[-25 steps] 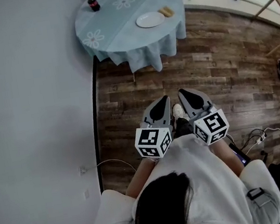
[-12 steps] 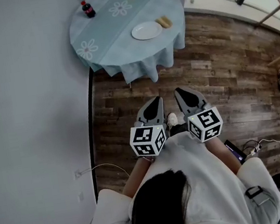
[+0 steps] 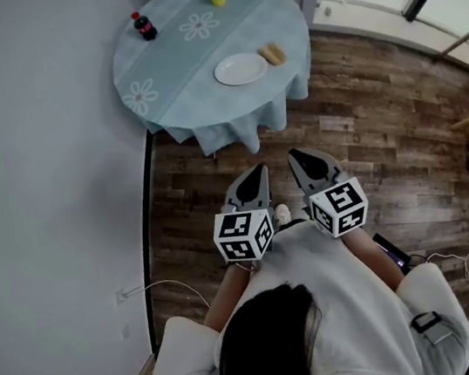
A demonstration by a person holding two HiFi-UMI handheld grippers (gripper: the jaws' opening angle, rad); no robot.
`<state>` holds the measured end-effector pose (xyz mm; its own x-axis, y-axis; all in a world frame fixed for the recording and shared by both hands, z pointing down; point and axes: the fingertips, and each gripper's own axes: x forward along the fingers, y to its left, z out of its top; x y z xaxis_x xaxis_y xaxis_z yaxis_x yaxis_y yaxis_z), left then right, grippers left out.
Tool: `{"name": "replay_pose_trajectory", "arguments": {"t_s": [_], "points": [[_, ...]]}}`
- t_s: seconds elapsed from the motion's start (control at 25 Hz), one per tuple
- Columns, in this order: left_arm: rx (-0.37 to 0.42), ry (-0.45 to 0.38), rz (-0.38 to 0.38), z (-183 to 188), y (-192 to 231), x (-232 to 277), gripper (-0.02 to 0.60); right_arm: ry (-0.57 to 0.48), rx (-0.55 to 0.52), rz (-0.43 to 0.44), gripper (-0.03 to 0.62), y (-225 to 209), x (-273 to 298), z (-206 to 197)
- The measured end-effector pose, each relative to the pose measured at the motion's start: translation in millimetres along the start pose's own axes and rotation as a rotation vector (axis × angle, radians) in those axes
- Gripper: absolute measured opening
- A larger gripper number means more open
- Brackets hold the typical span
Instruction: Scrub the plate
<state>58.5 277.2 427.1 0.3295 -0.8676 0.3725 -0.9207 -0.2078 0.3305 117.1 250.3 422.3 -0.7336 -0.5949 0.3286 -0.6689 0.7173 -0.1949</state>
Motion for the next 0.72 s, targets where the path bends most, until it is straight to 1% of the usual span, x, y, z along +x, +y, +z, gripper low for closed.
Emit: {"name": "replay_pose_trajectory", "arguments": {"t_s": [0.16, 0.32, 0.52, 0.6, 0.72], "points": [[-0.035, -0.020, 0.002, 6.6, 3.5, 15.5, 0.009, 0.002, -0.007, 0.007, 0.035, -16.6, 8.7, 5.8], [-0.045, -0.006, 0.013, 9.1, 3.9, 29.5, 0.009, 0.008, -0.008, 0.020, 0.035, -25.0, 13.9, 9.7], [-0.064, -0.048, 0.017, 24.2, 1.4, 41.2, 0.009, 0.023, -0.001, 0.023, 0.035, -39.3, 15.4, 10.9], [-0.060, -0.042, 0.025, 24.2, 2.8, 44.0, 0.009, 0.025, 0.011, 0.017, 0.035, -45.0, 15.5, 9.9], [-0.067, -0.025, 0.022, 23.9, 7.0, 49.9, 0.009, 0.012, 0.057, 0.036, 0.035, -50.4, 17.6, 11.0]]}}
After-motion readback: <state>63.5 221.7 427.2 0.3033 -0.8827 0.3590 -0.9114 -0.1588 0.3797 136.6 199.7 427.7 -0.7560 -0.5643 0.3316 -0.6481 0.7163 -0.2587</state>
